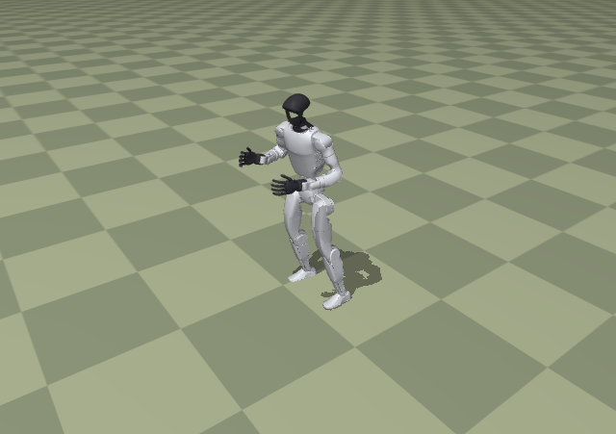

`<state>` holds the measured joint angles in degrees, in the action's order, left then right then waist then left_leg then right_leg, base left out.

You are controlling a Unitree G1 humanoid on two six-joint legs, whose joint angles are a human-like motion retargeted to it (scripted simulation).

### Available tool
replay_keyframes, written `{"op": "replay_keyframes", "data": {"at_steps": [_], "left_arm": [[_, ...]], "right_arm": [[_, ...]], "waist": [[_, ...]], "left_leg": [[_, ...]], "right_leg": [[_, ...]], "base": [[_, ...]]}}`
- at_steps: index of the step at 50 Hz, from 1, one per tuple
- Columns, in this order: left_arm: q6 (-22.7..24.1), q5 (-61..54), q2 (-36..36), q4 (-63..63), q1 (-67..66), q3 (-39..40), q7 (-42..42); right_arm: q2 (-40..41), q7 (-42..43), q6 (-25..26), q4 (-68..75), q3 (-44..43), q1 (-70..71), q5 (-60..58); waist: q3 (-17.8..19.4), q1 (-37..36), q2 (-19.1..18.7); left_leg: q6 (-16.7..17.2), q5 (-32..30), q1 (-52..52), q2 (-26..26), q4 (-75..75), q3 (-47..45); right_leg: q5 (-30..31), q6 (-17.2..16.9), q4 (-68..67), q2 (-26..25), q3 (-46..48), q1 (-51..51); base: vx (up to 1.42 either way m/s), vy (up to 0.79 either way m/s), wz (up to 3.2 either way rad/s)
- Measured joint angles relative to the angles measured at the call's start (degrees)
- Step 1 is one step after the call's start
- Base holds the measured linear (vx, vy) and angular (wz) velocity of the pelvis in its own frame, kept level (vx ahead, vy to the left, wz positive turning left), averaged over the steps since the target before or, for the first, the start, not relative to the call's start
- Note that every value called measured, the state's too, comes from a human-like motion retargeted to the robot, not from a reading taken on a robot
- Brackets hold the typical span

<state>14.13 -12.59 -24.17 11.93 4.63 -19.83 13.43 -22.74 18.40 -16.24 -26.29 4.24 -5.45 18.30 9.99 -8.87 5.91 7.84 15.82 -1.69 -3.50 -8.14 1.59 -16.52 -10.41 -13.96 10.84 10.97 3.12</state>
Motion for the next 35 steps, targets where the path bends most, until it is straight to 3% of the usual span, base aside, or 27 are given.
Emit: {"op": "replay_keyframes", "data": {"at_steps": [2,5,10,13,16,25,35], "left_arm": [[0.88,-0.6,-0.18,2.88,-1.63,-1.19,-2.04],[1.14,-0.22,0.4,6.33,-1.27,-4.07,-2.72],[-2.61,0.67,0.79,1.1,5.85,-8.45,-2.37],[-3.01,-1.64,1.8,-2.68,6.59,-9.73,-1.79],[-1.85,-3.93,3.03,-2.86,4.92,-9.91,-0.96],[-4.39,-4.77,2.92,-2.92,1.48,-4.56,-1.54],[-2.8,-0.29,-5.63,1.8,-8.64,4.41,0.83]], "right_arm": [[-0.06,-2.28,-0.25,-1.31,0.08,-2.8,1.03],[-0.69,-3.2,0.25,-2.48,1.42,-3.24,1.97],[-1.02,1.96,3.76,4.3,6.64,5.0,-3.47],[-0.84,3.27,2.81,6.14,10.08,7.39,-2.95],[-2.18,1.54,1.65,3.88,10.56,8.3,-2.12],[-2.96,0.6,4.49,3.5,7.91,8.49,-4.41],[-7.11,-1.75,1.75,4.64,5.29,-4.21,5.65]], "waist": [[-3.16,0.1,0.74],[-5.33,0.22,1.73],[-1.71,-0.74,3.12],[0.4,-1.95,2.55],[-0.04,-1.93,1.58],[-0.94,-0.17,-0.71],[3.79,-0.81,-2.01]], "left_leg": [[0.88,-1.51,-0.12,-0.08,6.08,-0.91],[-0.49,-4.46,-0.69,-0.07,11.88,-2.63],[-3.79,-6.07,-0.84,0.22,12.03,-4.05],[-3.34,-4.66,-0.15,0.33,8.95,-4.12],[-3.6,-3.71,-0.24,-0.03,6.7,-5.26],[-4.42,-7.79,-0.17,-0.29,5.24,-4.37],[-3.22,-11.19,-0.81,-0.41,5.18,-3.32]], "right_leg": [[3.69,-1.01,4.2,-0.37,0.4,0.01],[7.06,-0.21,5.98,-1.07,-1.39,0.08],[3.59,3.44,4.67,-0.48,-1.64,0.38],[4.02,2.26,3.01,-0.5,-3.23,-0.01],[3.99,1.13,5.21,-0.73,-3.53,-1.64],[5.69,2.14,4.26,-1.13,-3.85,-2.51],[8.57,1.73,6.2,-1.42,-3.07,-3.53]], "base": [[-0.31,-0.01,0.1],[-0.34,-0.01,0.12],[-0.3,-0.03,-0.13],[-0.16,-0.02,-0.57],[-0.09,-0.01,-0.38],[-0.02,0.0,-0.01],[-0.06,0.0,0.07]]}}
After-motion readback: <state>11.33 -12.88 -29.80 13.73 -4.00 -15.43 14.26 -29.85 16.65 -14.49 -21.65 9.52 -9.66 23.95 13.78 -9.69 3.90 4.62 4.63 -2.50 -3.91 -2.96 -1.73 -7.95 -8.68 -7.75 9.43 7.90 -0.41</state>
